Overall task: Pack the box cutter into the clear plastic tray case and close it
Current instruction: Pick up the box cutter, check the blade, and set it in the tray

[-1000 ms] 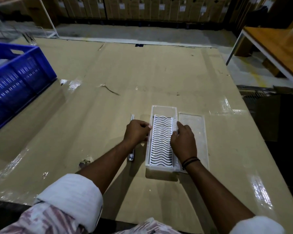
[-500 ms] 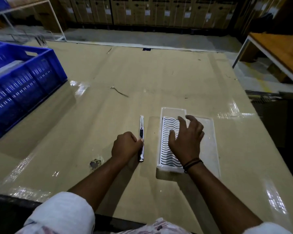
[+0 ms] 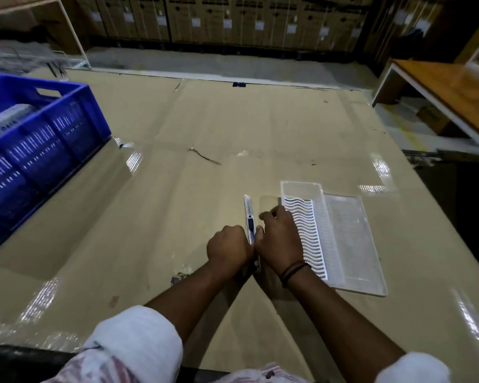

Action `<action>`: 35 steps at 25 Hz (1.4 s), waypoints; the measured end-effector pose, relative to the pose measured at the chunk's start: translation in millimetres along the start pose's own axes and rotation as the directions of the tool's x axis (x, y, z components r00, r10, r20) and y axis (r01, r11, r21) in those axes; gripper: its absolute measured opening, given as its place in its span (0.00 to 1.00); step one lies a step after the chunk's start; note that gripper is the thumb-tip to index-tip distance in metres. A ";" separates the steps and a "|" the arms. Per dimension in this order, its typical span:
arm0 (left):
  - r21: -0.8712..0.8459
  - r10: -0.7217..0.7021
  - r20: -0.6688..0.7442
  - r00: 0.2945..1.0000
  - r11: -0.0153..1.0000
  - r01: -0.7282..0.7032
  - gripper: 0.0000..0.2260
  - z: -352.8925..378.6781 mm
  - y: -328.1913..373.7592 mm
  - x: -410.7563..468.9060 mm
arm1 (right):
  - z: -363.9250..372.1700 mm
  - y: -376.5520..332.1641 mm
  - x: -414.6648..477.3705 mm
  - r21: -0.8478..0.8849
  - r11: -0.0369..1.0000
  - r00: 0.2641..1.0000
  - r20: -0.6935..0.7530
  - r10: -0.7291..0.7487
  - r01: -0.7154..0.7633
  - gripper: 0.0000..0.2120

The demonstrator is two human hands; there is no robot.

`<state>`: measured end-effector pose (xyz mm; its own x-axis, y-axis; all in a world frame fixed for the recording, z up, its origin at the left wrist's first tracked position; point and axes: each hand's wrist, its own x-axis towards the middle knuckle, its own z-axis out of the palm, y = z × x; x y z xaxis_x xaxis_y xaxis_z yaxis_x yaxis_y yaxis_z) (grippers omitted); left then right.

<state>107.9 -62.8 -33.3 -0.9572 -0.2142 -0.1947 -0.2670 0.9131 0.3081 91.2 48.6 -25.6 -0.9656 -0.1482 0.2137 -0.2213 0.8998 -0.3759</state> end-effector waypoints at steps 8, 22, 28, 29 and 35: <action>-0.017 0.049 0.013 0.999 0.999 -0.049 0.09 4.0 -10.4 8.9 | 12.8 -25.6 31.5 0.053 0.962 0.925 0.296 0.240 -0.267 0.11; -0.148 0.062 0.001 0.998 0.987 -0.061 0.10 7.0 -14.9 5.1 | 22.7 -31.9 50.7 0.058 0.923 0.881 0.324 0.344 -0.381 0.11; -0.208 0.029 -0.018 0.999 0.978 -0.032 0.11 3.5 -10.7 -1.1 | 21.6 -25.8 51.2 0.119 0.911 0.886 0.310 0.344 -0.395 0.12; -0.236 0.018 -0.007 1.000 0.971 -0.019 0.10 3.6 -10.9 -0.8 | 22.4 -24.4 52.1 0.133 0.904 0.883 0.311 0.352 -0.407 0.13; -0.562 -0.102 -0.007 0.995 0.823 0.081 0.11 1.5 -17.1 0.9 | 17.4 -13.0 54.9 0.342 0.798 0.854 0.360 0.376 -0.496 0.14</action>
<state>111.8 -78.1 -40.1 -0.9256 -0.3089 -0.2186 -0.3598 0.5392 0.7614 38.7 21.6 -24.7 -0.9568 0.0642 -0.2834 0.2554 0.6511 -0.7147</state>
